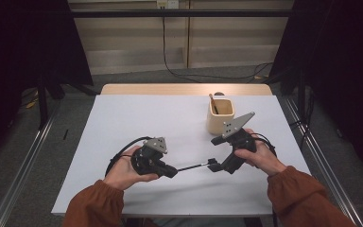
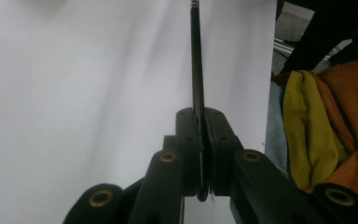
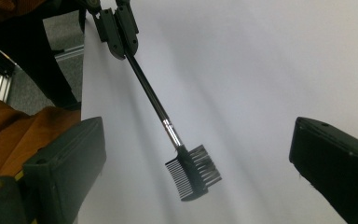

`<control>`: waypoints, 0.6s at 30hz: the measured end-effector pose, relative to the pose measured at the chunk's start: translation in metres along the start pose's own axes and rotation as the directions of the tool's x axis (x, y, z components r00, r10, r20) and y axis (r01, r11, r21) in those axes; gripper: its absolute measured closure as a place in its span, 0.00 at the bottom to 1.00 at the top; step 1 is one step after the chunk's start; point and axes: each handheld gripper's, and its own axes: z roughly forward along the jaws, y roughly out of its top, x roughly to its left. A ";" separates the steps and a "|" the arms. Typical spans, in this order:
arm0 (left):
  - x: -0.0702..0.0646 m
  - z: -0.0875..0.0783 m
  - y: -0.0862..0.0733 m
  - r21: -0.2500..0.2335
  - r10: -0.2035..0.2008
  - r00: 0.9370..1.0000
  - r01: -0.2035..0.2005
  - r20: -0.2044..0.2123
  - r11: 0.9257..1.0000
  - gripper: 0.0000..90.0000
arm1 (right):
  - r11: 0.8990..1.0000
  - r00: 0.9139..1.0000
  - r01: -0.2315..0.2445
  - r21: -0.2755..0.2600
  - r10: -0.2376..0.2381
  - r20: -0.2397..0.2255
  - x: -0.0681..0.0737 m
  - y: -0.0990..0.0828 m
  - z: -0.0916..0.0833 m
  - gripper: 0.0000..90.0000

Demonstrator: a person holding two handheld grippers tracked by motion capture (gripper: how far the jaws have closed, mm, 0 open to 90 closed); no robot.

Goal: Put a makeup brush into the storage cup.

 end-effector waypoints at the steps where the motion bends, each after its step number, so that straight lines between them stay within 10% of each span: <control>1: 0.000 -0.001 -0.001 -0.004 0.003 1.000 -0.003 -0.005 1.000 0.95 | 1.000 1.000 -0.003 -0.005 0.003 -0.002 0.001 -0.001 -0.001 0.03; 18: 0.002 -0.014 -0.020 -0.075 -0.040 0.999 0.038 -0.029 0.996 0.95 | 0.992 0.997 -0.052 -0.117 0.058 0.044 0.003 -0.025 -0.025 0.03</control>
